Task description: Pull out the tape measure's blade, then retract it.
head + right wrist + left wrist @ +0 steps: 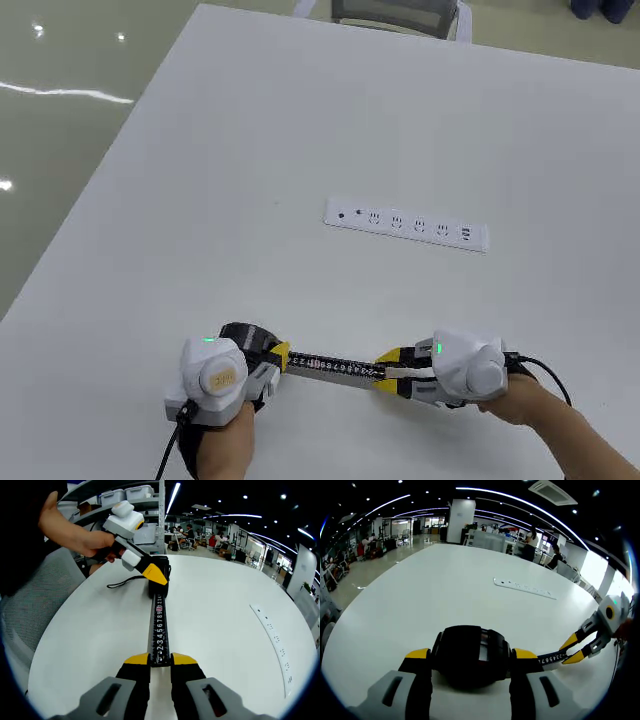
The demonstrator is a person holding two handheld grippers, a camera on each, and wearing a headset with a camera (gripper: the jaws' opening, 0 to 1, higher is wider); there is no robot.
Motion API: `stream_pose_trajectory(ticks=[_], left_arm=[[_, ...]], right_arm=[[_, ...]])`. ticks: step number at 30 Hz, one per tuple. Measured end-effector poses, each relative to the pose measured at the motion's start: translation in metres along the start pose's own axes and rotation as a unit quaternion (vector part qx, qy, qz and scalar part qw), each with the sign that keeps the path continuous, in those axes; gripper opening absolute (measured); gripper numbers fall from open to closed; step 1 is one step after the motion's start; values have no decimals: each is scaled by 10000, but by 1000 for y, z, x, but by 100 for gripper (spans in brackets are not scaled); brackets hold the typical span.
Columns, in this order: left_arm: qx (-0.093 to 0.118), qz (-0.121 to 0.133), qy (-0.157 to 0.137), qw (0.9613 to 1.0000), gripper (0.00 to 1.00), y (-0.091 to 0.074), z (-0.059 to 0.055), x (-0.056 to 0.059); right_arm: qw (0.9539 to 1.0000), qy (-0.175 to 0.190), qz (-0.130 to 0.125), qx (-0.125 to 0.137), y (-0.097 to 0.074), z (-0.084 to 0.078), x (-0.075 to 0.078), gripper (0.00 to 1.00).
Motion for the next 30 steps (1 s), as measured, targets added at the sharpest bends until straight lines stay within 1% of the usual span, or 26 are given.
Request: stream_pose_trajectory(ticks=[19,30], left_arm=[[-23,4,37,10000,59,0,0,0],[-44,-31,-1,10000,58,0,1,0]], right_arm=[[10000,-25,7,-12,2,-1,0,14],[10000,-26,20,23,5,4,-1,14]])
Point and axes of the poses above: the centre of the closed fingertips' face, and the gripper's own axes: y roughly forward along the fingers, x roughly to its right, z roughly out of its top, the point moved 4 cm from there along -y, roughly backward along the fingers, and after that the axes turned 11 degrees about y, right-handed, at the moved point
